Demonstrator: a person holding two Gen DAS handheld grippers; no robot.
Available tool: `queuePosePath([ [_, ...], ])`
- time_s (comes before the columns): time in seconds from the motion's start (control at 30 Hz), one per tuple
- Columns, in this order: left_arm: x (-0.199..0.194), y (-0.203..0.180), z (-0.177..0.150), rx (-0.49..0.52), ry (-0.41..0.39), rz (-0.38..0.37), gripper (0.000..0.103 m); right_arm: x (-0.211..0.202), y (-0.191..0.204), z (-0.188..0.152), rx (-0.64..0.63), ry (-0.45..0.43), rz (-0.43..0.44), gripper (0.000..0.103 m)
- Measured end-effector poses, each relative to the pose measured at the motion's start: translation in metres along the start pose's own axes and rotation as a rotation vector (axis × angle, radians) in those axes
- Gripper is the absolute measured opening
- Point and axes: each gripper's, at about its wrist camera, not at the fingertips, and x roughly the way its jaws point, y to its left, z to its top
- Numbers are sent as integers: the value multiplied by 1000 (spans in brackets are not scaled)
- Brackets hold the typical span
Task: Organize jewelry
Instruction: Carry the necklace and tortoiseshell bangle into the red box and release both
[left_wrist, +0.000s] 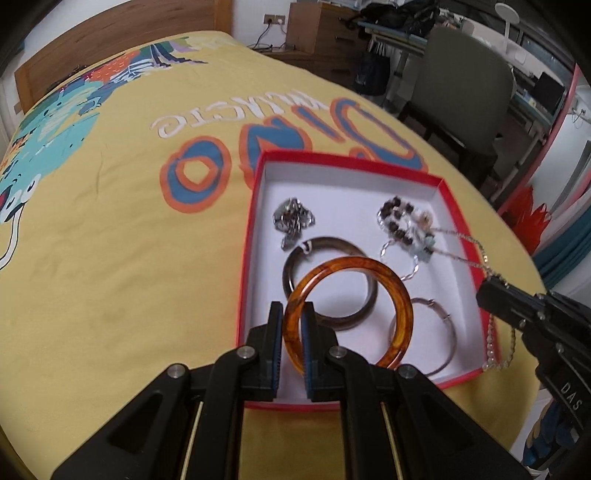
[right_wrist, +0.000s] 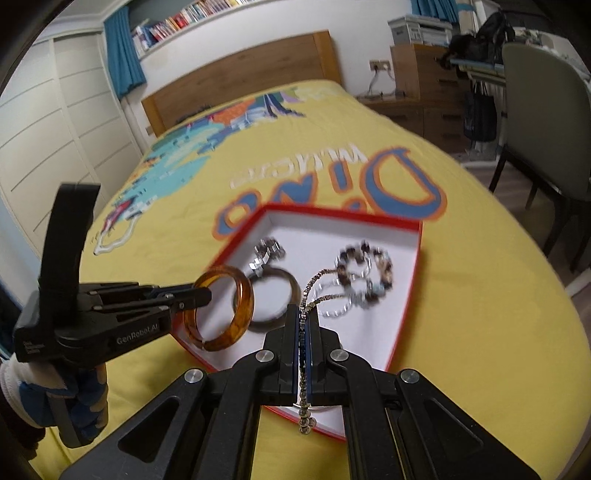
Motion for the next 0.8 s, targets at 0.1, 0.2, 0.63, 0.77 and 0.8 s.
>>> queuePosePath([
  [0.1,10,2,-6,-1,19,3,9,11,-6,-9,7,34,1,2],
  [0.2,18,5,-12,-3,35,12,9,18,-11,-15,16,57,2,3],
  [0.63,-10,8,-15,-48,-14,-29,21,7,-14,-23,34,69,-44,25],
  [0.77,-41,9,-22,-50,-56,-24,29,-10,-5,-21,40,46,-50,31],
  [0.8,-50,10,-26,-51,-66,-23,31,-15,1,-20,40,38,-50,34],
])
